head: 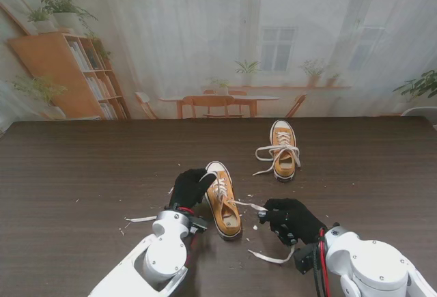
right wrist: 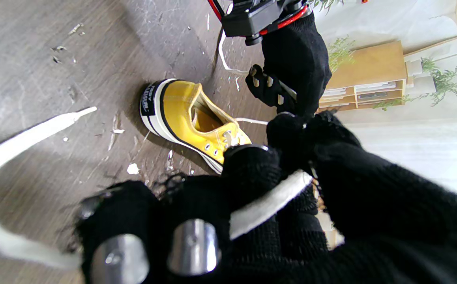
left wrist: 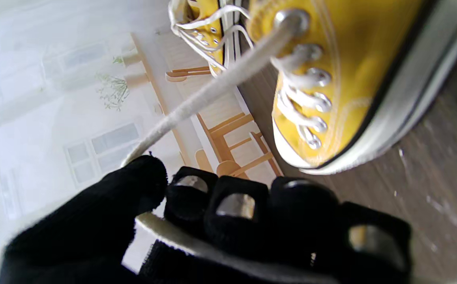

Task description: Tie the shoelaces into a bow on the shoes

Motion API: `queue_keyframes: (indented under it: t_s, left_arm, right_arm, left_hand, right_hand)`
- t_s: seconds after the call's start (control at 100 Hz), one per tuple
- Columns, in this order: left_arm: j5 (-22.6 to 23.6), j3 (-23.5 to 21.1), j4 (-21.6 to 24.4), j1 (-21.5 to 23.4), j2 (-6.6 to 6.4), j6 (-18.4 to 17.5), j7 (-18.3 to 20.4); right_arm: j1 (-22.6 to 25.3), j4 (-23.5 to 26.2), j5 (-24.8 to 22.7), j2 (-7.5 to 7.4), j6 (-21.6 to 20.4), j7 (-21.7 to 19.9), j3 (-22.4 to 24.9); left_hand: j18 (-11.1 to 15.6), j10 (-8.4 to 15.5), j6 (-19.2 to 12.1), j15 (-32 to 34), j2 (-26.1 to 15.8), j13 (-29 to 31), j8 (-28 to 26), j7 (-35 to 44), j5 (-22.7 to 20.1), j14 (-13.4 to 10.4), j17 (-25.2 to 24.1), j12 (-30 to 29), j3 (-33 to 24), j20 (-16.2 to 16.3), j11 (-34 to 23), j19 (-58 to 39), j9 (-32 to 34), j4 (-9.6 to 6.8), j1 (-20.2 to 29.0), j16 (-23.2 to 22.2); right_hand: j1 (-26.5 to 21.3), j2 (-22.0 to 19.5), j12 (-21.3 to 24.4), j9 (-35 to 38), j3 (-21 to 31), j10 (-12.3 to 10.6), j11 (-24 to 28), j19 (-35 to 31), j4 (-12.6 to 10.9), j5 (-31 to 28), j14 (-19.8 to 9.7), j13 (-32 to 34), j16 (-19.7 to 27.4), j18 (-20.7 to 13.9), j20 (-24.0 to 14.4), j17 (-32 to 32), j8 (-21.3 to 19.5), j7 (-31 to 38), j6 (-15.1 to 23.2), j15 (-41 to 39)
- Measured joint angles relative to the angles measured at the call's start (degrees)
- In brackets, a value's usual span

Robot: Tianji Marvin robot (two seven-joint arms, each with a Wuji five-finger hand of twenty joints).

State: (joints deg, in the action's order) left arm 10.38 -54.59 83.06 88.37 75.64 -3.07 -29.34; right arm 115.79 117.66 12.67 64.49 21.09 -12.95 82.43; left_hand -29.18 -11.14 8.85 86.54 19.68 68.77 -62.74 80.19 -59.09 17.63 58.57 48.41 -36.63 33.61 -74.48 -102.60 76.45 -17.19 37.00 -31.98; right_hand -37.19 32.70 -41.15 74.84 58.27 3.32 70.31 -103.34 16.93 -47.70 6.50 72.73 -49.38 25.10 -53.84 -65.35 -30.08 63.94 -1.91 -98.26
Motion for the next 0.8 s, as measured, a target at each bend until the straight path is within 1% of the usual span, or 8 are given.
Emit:
queue_keyframes:
  t_s: [0.11,0.24,0.31,0.46,0.65,0.76,0.79,0.8]
  left_arm:
    - [3.95,-1.27,0.45,0.59,-0.85,0.4,-0.5]
    - [9.03,-2.82,0.87,1.13,-1.85,1.41,-1.43]
    - [9.81,-3.67,1.2,1.36,-2.41,1.9,-1.21]
    - [13.73,-4.61,0.82,1.2,-3.36,1.89,-1.31]
    - [13.86,-5.91,-0.13,0.46,-3.55,1.94,-1.49]
    - [17.12,-7.02,0.13,0.55,-4.28,1.38,0.51]
    - [17.98,-7.31,0.27,0.65,-4.58,0.76,1.08]
    - [18.33,-7.39,0.29,0.68,-4.69,0.42,1.19]
  right_arm:
    - [-0.07,0.35,-1.04,-0.09,-0.6,-0.29,-0.11]
    - [-0.93,0.44,-12.7,-0.15,-1.69,2.65,-1.37]
    - [-1.29,0.4,-13.69,-0.05,-2.29,5.92,-1.53]
    - [-2.29,0.24,-18.76,0.06,-4.22,6.58,-1.52]
    - [-3.85,0.17,-17.98,0.28,-4.61,8.89,-2.39]
    - [-4.71,0.16,-27.29,0.2,-6.33,8.89,-3.43]
    - [-4.92,0.1,-28.67,0.15,-7.2,8.89,-3.58]
    - [-5.01,0.08,-28.84,0.13,-7.54,8.89,-3.63]
  left_hand:
    - [1.33,0.32,0.0,3.8,-0.48,0.0,0.0,-0.19,0.07,0.02,0.82,0.57,1.67,4.12,-2.99,-2.15,0.0,0.01,0.0,-1.41]
    - [2.75,0.98,-0.02,6.31,-0.49,0.1,0.84,-1.13,0.12,-0.81,1.52,0.58,1.82,10.26,-5.33,-2.36,0.0,0.42,0.0,-2.24]
    - [2.75,1.02,-0.02,7.26,-0.5,0.1,0.88,-1.35,0.13,-0.85,1.59,0.58,2.32,12.32,-6.0,-2.37,0.0,0.53,0.0,-2.68]
    - [2.75,1.11,-0.03,7.99,-0.5,0.12,1.46,-1.94,0.14,-0.97,1.8,0.58,2.33,14.45,-6.63,-2.47,0.0,0.99,0.01,-2.74]
    - [2.76,1.13,-0.03,8.33,-0.5,0.55,2.21,-3.39,0.14,-1.0,2.15,0.58,2.34,15.27,-7.18,-2.52,0.0,1.13,0.04,-2.76]
    - [2.75,1.2,-0.03,8.34,-0.52,0.57,5.15,-8.65,0.2,-1.03,2.21,0.59,5.1,15.3,-7.2,-2.54,0.0,4.08,0.93,-2.77]
    - [2.75,1.46,0.05,8.35,-0.55,0.59,8.67,-12.54,1.53,-1.11,2.22,0.59,6.21,15.3,-7.23,-2.54,0.0,6.17,2.19,-2.77]
    - [2.75,1.69,0.41,8.35,-0.57,0.6,12.19,-15.27,2.05,-1.2,2.22,0.59,6.91,15.3,-7.24,-2.56,0.0,7.91,3.46,-2.77]
  right_hand:
    - [0.02,0.86,0.0,0.0,0.0,0.0,0.01,0.0,0.0,0.0,0.0,0.0,0.0,0.0,0.0,0.0,0.02,-0.06,0.0,-0.01]
    - [-0.02,3.05,-0.06,0.0,0.94,0.0,0.11,0.0,0.0,0.07,0.0,0.0,-0.44,-0.01,0.0,-0.01,1.41,-0.96,0.22,-0.01]
    - [0.58,3.79,-0.65,0.0,2.25,-0.08,0.14,0.0,0.0,0.9,-0.01,0.0,-0.55,-0.04,0.0,-0.04,2.18,-1.79,0.69,-0.01]
    - [1.15,4.94,-1.4,0.0,3.81,-0.91,0.78,0.0,0.0,2.49,-0.98,0.53,-0.62,-0.88,-0.14,-0.2,3.69,-2.35,1.57,-0.01]
    - [1.15,4.95,-2.05,0.0,4.3,-0.93,0.85,-0.02,0.0,2.48,-0.99,0.54,-1.21,-0.91,-0.92,-0.21,4.83,-2.76,1.97,-0.01]
    - [1.15,4.66,-2.06,0.0,4.3,-0.93,0.85,-0.03,0.0,2.26,-0.99,0.54,-1.29,-0.92,-1.4,-0.22,4.95,-2.76,2.03,-0.01]
    - [1.15,4.63,-2.06,0.0,4.3,-0.93,0.85,-0.03,0.0,2.21,-0.99,0.54,-1.33,-0.92,-1.41,-0.22,4.95,-2.76,2.06,-0.01]
    - [1.15,4.63,-2.06,0.0,4.3,-0.93,0.85,-0.03,0.0,2.19,-0.99,0.54,-1.33,-0.92,-1.41,-0.22,4.95,-2.76,2.07,-0.01]
